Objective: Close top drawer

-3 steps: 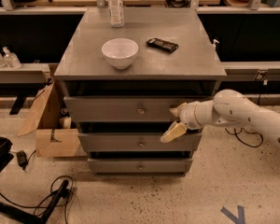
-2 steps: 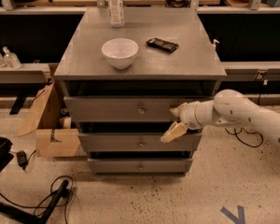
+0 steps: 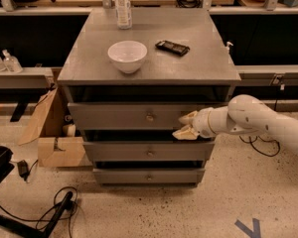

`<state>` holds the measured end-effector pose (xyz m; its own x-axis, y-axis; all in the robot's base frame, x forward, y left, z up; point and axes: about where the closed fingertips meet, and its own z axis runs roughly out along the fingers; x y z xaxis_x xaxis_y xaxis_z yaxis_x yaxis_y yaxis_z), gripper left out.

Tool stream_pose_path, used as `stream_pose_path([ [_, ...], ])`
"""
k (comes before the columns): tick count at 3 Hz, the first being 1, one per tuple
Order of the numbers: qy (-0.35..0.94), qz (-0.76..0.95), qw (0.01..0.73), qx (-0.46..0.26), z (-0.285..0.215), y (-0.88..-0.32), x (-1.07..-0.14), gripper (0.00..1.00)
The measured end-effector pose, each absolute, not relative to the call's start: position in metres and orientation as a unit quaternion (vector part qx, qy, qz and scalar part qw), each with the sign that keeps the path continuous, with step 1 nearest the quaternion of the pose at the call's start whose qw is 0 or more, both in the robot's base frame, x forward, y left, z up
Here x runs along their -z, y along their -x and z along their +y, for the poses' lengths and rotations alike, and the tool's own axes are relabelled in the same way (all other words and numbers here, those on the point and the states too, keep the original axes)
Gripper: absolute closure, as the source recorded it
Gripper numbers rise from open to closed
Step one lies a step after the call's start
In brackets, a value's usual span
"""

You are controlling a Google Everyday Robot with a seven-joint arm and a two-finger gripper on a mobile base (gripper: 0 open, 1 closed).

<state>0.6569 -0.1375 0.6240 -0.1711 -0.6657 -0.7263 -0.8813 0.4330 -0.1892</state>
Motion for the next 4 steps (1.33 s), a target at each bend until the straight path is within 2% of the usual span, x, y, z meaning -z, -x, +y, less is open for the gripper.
stream_pose_path([
  [1,0.565,0.73,0.372,-0.099,-0.142,-0.615,-0.653,0.72],
  [2,0.604,0.728,0.322,-0.043,-0.173,-0.53,-0.7,1.0],
  [4,0.616,0.727,0.3,0.04,-0.218,-0.436,-0.836,1.0],
])
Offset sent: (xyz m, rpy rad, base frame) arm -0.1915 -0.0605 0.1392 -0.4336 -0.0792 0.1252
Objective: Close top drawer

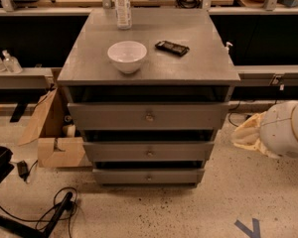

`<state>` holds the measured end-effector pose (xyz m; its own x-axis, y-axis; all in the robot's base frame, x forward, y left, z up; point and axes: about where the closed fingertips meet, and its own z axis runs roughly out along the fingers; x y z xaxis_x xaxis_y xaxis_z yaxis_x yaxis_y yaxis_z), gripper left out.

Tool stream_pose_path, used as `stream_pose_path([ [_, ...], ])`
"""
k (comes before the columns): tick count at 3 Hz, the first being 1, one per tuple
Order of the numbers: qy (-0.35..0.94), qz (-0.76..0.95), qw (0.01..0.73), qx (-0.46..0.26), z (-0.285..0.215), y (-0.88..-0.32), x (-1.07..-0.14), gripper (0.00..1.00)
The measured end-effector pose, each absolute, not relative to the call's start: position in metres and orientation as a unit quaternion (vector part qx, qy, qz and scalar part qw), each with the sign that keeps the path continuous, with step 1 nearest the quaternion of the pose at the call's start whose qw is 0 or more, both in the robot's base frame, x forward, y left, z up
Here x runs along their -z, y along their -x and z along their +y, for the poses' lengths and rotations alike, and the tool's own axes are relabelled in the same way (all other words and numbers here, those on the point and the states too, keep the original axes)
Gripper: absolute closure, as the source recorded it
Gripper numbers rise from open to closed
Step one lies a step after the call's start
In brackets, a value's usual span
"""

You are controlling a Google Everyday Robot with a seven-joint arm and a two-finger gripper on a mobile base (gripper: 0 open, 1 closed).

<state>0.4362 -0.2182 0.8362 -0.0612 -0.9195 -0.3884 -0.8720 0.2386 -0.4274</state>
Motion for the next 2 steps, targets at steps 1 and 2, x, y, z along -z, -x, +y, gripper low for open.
stream_pose_path([
  [1,0.62,0.725,0.298,0.043,-0.2158,-0.4301,-0.8446,0.82],
  [2,0.621,0.724,0.298,0.043,-0.2148,-0.4299,-0.8451,0.59],
])
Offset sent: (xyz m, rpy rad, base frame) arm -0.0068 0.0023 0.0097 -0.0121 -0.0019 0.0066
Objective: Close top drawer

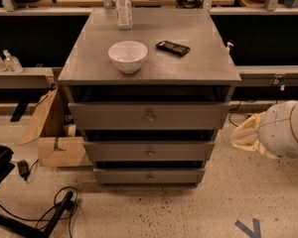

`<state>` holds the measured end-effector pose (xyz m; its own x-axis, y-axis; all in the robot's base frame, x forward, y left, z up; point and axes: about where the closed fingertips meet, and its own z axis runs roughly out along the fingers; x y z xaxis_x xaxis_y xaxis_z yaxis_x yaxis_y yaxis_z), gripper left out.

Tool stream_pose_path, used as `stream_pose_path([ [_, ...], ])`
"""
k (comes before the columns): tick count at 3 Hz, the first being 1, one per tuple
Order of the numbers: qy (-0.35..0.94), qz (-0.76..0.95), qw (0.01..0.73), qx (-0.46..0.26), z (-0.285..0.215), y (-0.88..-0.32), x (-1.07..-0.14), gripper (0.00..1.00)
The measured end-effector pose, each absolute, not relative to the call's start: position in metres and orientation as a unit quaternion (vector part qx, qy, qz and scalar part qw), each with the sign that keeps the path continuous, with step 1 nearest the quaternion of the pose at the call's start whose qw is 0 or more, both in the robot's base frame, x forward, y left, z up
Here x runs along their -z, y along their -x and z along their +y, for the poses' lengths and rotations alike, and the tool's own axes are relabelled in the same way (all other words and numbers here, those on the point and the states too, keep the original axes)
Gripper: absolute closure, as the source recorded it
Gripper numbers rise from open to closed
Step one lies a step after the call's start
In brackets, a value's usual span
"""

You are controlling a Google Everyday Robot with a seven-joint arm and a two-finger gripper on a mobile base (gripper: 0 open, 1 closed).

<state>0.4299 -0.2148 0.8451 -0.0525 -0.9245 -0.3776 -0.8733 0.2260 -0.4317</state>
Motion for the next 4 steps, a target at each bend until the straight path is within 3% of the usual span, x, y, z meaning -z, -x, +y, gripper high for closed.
stream_pose_path([
  [1,0.622,0.723,0.297,0.043,-0.2134,-0.43,-0.8452,0.28],
  [2,0.622,0.723,0.297,0.043,-0.2125,-0.43,-0.8453,0.05],
  [4,0.623,0.722,0.297,0.043,-0.212,-0.43,-0.8453,0.0],
])
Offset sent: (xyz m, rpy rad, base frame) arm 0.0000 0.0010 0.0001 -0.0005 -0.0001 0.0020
